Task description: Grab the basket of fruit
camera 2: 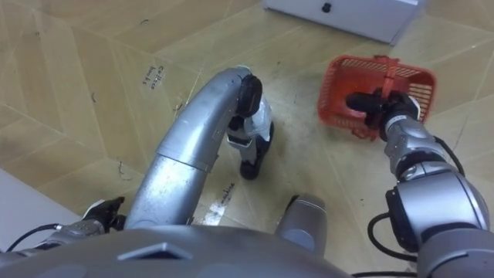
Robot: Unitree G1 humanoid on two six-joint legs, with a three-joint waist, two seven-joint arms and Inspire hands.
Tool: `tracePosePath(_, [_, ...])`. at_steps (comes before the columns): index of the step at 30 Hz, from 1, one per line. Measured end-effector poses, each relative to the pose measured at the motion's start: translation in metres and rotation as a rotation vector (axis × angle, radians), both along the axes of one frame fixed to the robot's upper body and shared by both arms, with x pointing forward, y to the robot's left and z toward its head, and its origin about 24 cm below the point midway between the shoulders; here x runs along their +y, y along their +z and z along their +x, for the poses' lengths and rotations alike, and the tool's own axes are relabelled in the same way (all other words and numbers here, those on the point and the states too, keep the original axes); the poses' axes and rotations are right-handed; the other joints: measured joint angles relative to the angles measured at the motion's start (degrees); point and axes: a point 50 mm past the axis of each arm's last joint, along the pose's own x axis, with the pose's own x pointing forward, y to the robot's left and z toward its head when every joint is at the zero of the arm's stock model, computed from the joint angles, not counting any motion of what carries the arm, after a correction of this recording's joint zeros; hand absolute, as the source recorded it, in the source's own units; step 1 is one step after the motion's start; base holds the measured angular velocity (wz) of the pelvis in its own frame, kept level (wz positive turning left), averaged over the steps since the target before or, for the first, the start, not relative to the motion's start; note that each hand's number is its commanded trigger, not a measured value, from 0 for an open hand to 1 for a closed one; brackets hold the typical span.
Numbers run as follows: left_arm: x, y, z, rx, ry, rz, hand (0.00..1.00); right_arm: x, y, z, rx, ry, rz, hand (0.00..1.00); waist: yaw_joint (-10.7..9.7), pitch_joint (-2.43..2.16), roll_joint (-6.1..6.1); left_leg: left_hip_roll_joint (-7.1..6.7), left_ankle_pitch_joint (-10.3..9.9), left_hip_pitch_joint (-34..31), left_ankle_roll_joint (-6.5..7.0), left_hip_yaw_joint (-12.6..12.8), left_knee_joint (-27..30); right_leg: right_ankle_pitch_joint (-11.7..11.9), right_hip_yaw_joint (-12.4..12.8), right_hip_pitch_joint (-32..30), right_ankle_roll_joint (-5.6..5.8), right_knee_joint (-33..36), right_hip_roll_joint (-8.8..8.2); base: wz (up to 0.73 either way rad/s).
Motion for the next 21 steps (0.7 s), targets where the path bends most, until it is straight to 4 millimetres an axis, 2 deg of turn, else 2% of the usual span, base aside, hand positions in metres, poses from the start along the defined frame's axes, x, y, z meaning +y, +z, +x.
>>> tracePosePath(6, [-0.001,0.000,0.001,0.001,0.004,-0.004,0.00,0.002,-0.001,0.000,0.000,-0.014,0.007,1.00,0.00,-0.05,-0.10,0.06,0.38,0.15,0.25,-0.05,0.06,0.00,0.03,0.23,-0.01,0.39,0.09,0.00])
tracePosePath(11, [-0.001,0.001,0.011,-0.020,-0.001,-0.003,0.00,0.007,-0.004,0.000,0.000,-0.013,0.026,1.00,0.03,-0.05,-0.09,0.01,0.89,0.17,0.30,-0.19,0.02,-0.01,0.07,0.19,-0.04,1.08,0.27,0.00])
tracePosePath(14, [-0.001,0.003,0.017,-0.033,-0.005,0.001,0.00,0.010,-0.005,0.000,0.009,0.006,0.022,1.00,0.02,0.08,-0.61,-0.02,1.00,0.30,0.19,-0.19,-0.01,-0.04,0.26,0.26,-0.14,1.29,0.31,-0.02])
tracePosePath(17, [-0.001,0.003,0.021,-0.041,-0.008,0.002,0.00,0.014,-0.006,0.001,0.010,0.021,0.027,1.00,-0.03,0.57,-1.55,0.13,1.03,0.69,0.19,-0.22,0.06,-0.04,0.70,0.47,-0.14,1.42,0.45,-0.06])
tracePosePath(19, [0.000,0.003,0.021,-0.040,-0.005,0.006,0.00,0.018,-0.004,0.005,-0.011,0.040,0.038,1.00,-0.29,0.85,-2.17,0.24,1.10,0.69,0.06,-0.67,0.33,-0.04,0.71,0.59,-0.16,1.54,1.00,-0.04])
tracePosePath(21, [0.000,0.004,0.022,-0.041,-0.001,0.006,0.00,0.020,-0.003,0.007,-0.018,0.051,0.041,1.00,-0.51,0.83,-2.16,0.30,1.04,0.94,-0.03,-1.42,0.92,-0.08,0.69,1.41,-0.41,1.37,1.84,0.00])
